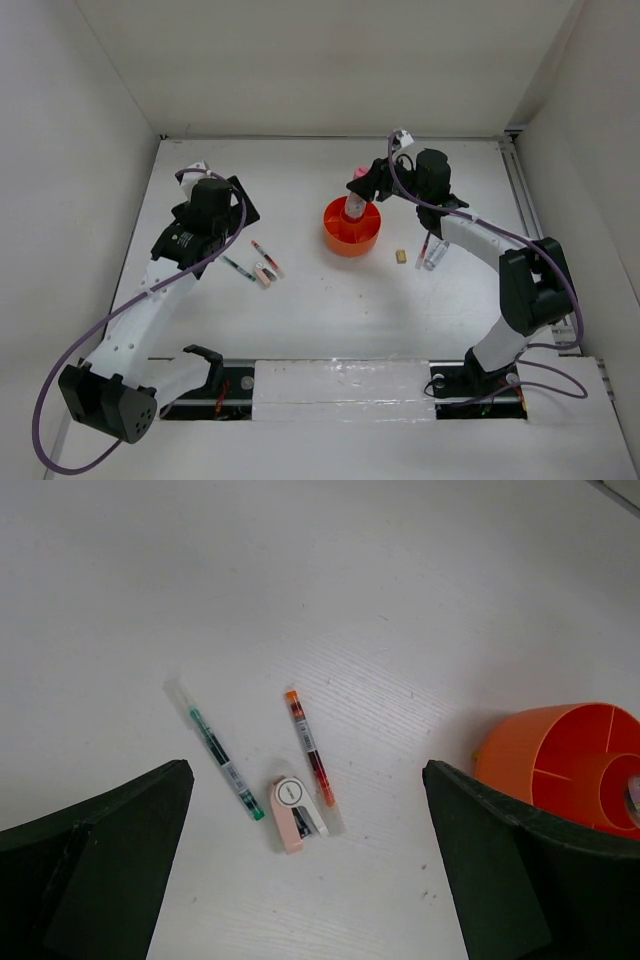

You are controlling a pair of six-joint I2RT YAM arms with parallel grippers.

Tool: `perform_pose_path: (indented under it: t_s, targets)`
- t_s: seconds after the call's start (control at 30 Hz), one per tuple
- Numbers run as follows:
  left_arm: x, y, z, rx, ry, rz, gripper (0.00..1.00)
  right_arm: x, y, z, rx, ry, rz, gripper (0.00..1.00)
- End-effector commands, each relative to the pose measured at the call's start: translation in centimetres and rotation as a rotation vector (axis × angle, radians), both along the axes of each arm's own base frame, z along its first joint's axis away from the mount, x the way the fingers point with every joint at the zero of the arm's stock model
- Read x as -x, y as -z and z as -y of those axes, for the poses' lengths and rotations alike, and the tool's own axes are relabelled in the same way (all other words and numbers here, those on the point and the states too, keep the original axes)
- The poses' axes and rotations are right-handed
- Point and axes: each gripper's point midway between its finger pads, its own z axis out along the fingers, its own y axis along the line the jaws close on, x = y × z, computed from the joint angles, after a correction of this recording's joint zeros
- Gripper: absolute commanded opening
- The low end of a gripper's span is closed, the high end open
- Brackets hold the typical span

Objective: Sort the stationery into containers
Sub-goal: Place the stationery in the storage box, then pick up the stapler from the center of the board.

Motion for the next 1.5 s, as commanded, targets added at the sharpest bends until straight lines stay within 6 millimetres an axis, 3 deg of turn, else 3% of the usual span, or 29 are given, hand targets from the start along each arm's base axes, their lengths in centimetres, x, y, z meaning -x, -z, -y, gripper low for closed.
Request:
perform_pose_path:
  t_s: [0.0,0.47,0.57,0.6,0.67,0.7,0.77,0.8,0.83,0.87,0.9,1.1,1.13,1.17,1.2,1.23,1.47]
  targets:
    - [0.1,-0.9,-0.1,-0.006,0.014,0.037,1.00,-0.5,-3.3,-0.6,-0.034,-0.034,0.148,0.00]
    - [0.0,-1.1,0.7,0.014,0.064,0.052,1.00,-0.5,-0.7,-1.1,0.039,-0.052,0.166,0.00]
    - [0.1,-1.4,0.7,0.017,0.064,0.061,1.00,0.2,-0.7,-1.8,0.048,-0.072,0.181,0.12]
    - [0.1,-1.4,0.7,0.017,0.064,0.061,1.00,0.3,-0.3,-1.7,0.057,-0.073,0.180,0.33]
    - [0.1,-1.4,0.7,0.017,0.064,0.061,1.00,0.8,-1.1,-1.8,0.055,-0.073,0.211,0.55]
    - [0.1,-1.4,0.7,0.017,0.064,0.061,1.00,1.0,-0.9,-1.6,0.063,-0.074,0.213,0.56]
    - [0.1,-1.4,0.7,0.017,0.064,0.061,1.00,1.6,-1.4,-1.8,0.060,-0.070,0.223,0.75]
    - [0.1,-1.4,0.8,0.022,0.072,0.059,1.00,1.9,-1.3,-1.9,0.067,-0.070,0.230,0.77]
    - [0.1,-1.4,0.8,0.022,0.072,0.059,1.00,2.0,-1.7,-1.8,0.064,-0.069,0.239,0.89]
    - [0.1,-1.4,0.8,0.022,0.072,0.059,1.00,2.1,-1.7,-1.7,0.065,-0.060,0.239,0.92]
    - [0.1,-1.4,0.8,0.022,0.072,0.059,1.00,2.7,-2.8,-1.9,0.055,-0.069,0.260,1.00]
    - [0.0,-1.1,0.7,0.013,0.063,0.052,1.00,4.3,-6.5,-1.3,0.046,0.017,0.302,1.00]
    - [0.0,-0.6,0.6,0.008,0.051,0.032,1.00,4.9,-8.3,-1.0,0.051,0.034,0.348,1.00]
    - [-0.1,-0.6,0.6,0.016,0.046,0.033,1.00,5.3,-8.2,-0.9,0.075,0.050,0.325,1.00]
    - [-0.2,0.2,0.5,0.000,0.038,0.003,1.00,5.5,-8.8,-0.9,0.092,0.085,0.328,1.00]
    - [-0.1,0.7,0.5,0.004,0.030,-0.015,1.00,6.2,-10.9,-0.8,0.085,0.102,0.359,1.00]
    - [0.2,3.7,-0.6,0.012,-0.126,-0.146,1.00,9.4,-14.0,1.2,0.137,0.211,0.356,1.00]
